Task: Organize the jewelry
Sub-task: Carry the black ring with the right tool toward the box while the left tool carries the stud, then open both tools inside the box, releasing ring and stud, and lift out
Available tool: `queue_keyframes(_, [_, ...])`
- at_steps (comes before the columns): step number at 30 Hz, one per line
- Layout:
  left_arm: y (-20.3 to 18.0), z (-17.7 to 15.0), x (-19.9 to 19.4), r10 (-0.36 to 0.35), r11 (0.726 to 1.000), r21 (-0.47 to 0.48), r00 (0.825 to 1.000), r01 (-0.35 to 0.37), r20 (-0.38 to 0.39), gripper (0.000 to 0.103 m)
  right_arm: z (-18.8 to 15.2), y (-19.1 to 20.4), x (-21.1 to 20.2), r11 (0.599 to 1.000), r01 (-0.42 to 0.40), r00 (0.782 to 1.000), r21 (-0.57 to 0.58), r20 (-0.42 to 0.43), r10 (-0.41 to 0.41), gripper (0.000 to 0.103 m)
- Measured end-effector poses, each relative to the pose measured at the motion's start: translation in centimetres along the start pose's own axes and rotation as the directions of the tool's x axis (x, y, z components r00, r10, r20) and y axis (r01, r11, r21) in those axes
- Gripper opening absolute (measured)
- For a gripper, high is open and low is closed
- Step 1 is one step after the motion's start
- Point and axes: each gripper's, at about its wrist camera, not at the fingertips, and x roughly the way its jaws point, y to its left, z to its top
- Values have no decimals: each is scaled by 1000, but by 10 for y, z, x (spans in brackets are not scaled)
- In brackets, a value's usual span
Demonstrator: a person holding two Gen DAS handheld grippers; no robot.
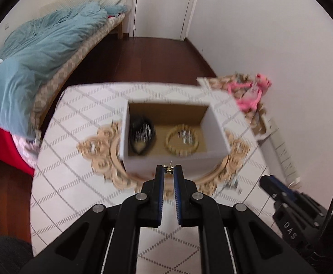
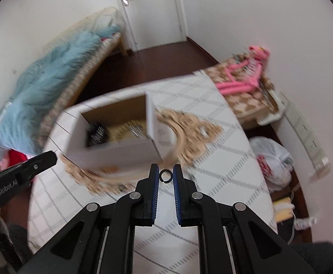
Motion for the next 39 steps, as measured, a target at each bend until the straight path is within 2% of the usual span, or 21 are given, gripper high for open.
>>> queue_keyframes(4, [9,38,7,-16,1000,-8,1000,16,-10,6,41,20,10,996,-90,996,-20,-11,90,13])
queue_keyframes(7, [16,54,22,-23,999,-25,999,22,-44,6,70,34,29,989,-145,988,-40,-52,143,13])
queue_keyframes(15, [32,86,82,-73,995,-78,975,58,-208,6,122,39,108,980,-201,949,0,-249,195,13])
queue_keyframes(19, [34,98,94,-18,998,-69,970,2,-241,9,132,42,139,973,-229,909,6,-357,216,13])
queue_keyframes(22, [36,101,97,16,998,-61,966,-33,-257,11,136,48,153,974,-225,891,-23,-410,196,14])
queue_keyframes(23, [37,102,97,32,997,-62,966,-50,-257,11,137,47,154,974,-225,888,-22,-416,196,16])
queue_keyframes(25, [40,103,97,72,995,-49,966,-86,-246,13,139,48,154,974,-226,890,-23,-412,196,32])
queue_keyframes(26, [42,104,96,87,994,-47,966,-101,-242,22,140,47,152,976,-218,896,-27,-402,189,44])
queue_keyframes(27, [44,104,94,98,992,-49,967,-112,-236,31,140,47,149,975,-218,898,-27,-397,190,51])
queue_keyframes(28, [47,104,92,105,991,-55,969,-121,-224,58,141,46,147,975,-220,900,-28,-391,192,52])
queue_keyframes(29, [50,103,89,115,990,-61,971,-130,-210,76,140,45,144,978,-206,908,-38,-381,176,52])
queue_keyframes(31, [53,100,83,135,987,-62,973,-149,-185,76,140,43,138,983,-176,922,-58,-361,143,54])
queue_keyframes(33, [56,96,80,157,984,-58,972,-169,-176,76,136,42,132,988,-133,934,-76,-342,99,72])
queue_keyframes(34, [57,94,79,165,983,-57,971,-177,-174,76,135,41,130,990,-117,939,-81,-334,84,77])
queue_keyframes(36, [58,88,76,187,979,-44,967,-197,-170,82,129,39,125,992,-60,948,-114,-318,21,89])
queue_keyframes(37, [57,85,76,200,977,-35,965,-209,-169,90,125,39,122,990,-28,952,-137,-307,-15,91])
queue_keyframes(39, [56,77,74,224,973,-23,961,-231,-163,95,116,38,119,986,21,952,-167,-298,-71,96])
